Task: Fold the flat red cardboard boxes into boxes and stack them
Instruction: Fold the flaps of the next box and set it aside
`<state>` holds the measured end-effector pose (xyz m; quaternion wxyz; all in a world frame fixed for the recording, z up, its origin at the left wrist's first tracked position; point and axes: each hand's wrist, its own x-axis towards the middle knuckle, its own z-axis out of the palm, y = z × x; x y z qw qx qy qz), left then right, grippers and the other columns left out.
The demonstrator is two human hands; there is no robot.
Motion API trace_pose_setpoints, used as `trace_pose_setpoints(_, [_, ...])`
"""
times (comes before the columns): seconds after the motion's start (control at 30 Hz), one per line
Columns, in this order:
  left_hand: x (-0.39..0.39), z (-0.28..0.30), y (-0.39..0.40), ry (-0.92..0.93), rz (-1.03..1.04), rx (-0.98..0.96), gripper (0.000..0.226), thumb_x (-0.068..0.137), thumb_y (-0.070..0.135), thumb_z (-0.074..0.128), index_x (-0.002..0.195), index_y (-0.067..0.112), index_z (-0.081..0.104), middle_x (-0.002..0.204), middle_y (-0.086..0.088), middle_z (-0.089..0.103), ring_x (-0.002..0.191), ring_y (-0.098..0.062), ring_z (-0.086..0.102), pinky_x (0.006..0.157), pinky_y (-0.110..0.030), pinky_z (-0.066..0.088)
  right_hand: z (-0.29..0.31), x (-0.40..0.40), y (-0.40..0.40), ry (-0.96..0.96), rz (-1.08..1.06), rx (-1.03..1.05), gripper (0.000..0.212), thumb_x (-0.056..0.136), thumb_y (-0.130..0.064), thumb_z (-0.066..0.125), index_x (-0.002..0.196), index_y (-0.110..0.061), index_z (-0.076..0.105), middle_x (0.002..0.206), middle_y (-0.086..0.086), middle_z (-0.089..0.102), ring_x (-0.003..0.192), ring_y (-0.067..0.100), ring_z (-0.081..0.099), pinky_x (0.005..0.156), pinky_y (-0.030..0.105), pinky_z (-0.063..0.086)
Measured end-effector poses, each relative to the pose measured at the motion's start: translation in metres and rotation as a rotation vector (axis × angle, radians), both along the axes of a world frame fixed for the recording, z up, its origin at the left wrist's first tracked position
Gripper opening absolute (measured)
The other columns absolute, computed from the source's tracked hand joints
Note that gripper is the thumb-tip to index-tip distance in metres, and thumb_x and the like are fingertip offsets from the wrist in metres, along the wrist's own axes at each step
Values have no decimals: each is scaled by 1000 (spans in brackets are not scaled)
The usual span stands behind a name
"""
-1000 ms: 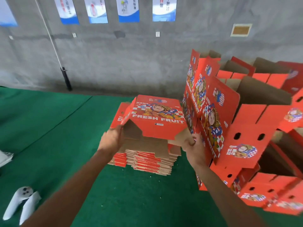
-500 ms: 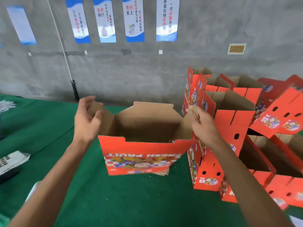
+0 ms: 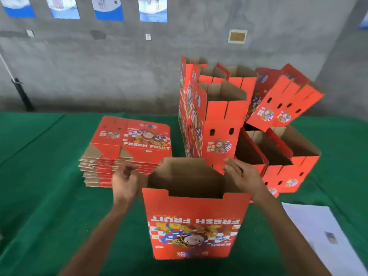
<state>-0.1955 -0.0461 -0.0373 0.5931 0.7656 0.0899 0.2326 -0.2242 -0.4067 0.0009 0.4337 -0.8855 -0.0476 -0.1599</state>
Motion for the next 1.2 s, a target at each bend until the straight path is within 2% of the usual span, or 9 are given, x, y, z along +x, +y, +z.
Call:
trace_pose_setpoints(0.2, [1, -8, -65, -34, -92, 13, 25, 92, -10, 54, 93, 12, 66, 93, -2, 69, 87, -9, 63, 81, -33, 52, -16, -20, -53, 10, -163, 68, 28, 99, -8, 65, 125, 0, 70, 121, 15, 73, 116, 20, 67, 102, 27, 48])
trace_pose_setpoints(0.33, [0, -9, -93, -33, -168, 81, 21, 94, -6, 60, 99, 15, 64, 112, -7, 64, 105, -25, 61, 96, -43, 53, -25, -27, -81, 0, -251, 70, 31, 100, -15, 65, 128, -3, 69, 122, 12, 73, 121, 26, 66, 108, 40, 48])
trace_pose_setpoints(0.47, [7, -6, -91, -316, -150, 737, 37, 80, -10, 66, 110, 12, 70, 138, -8, 56, 127, -30, 50, 106, -47, 41, -30, -26, -94, 39, -303, 154, 28, 103, -20, 61, 127, -10, 69, 117, 9, 75, 117, 26, 67, 108, 44, 48])
trace_pose_setpoints(0.6, [7, -5, -80, -635, -603, 947, 38, 76, -2, 48, 80, 23, 76, 94, 14, 75, 94, -8, 69, 90, -42, 50, -38, -25, -102, 7, -363, 142, 22, 104, -18, 58, 122, -12, 69, 105, 2, 76, 106, 25, 68, 94, 34, 50])
trace_pose_setpoints(0.73, [1, -20, -46, -199, -832, 595, 48, 102, 33, 29, 105, 34, 78, 119, 20, 71, 126, -6, 58, 105, -48, 43, -42, -21, -104, 1, -399, 107, 22, 105, -15, 52, 120, -12, 69, 102, -4, 75, 102, 19, 66, 86, 24, 43])
trace_pose_setpoints(0.87, [-8, -31, -20, 24, -959, 751, 75, 86, 91, 13, 138, 56, 54, 151, 35, 44, 158, -13, 12, 119, -53, 14, -43, -15, -106, 0, -422, 134, 25, 106, -17, 49, 121, -14, 68, 104, -2, 75, 102, 18, 65, 88, 27, 45])
trace_pose_setpoints(0.97, [-17, -24, -40, 0, -845, 930, 61, 92, 86, 26, 137, 55, 53, 145, 32, 51, 155, -12, 22, 127, -50, 3, -48, -16, -111, -24, -403, 163, 21, 106, -22, 51, 117, -20, 69, 104, -3, 75, 101, 17, 67, 85, 28, 48])
trace_pose_setpoints(1.1, [-25, -15, -84, 2, -631, 852, 55, 101, 65, 41, 150, 39, 36, 132, 27, 50, 136, 1, 39, 127, -52, 0, -51, -23, -111, -67, -327, 212, 23, 106, -20, 51, 99, -33, 69, 96, -11, 75, 95, 6, 68, 76, 9, 48])
trace_pose_setpoints(1.2, [-25, -21, -96, 38, -506, 1130, 59, 103, 57, 26, 160, 41, 22, 143, 14, 49, 140, -8, 41, 124, -58, -9, -47, -29, -107, -31, -237, 275, 16, 107, -30, 53, 108, -31, 69, 99, -7, 75, 102, 11, 68, 82, 10, 47])
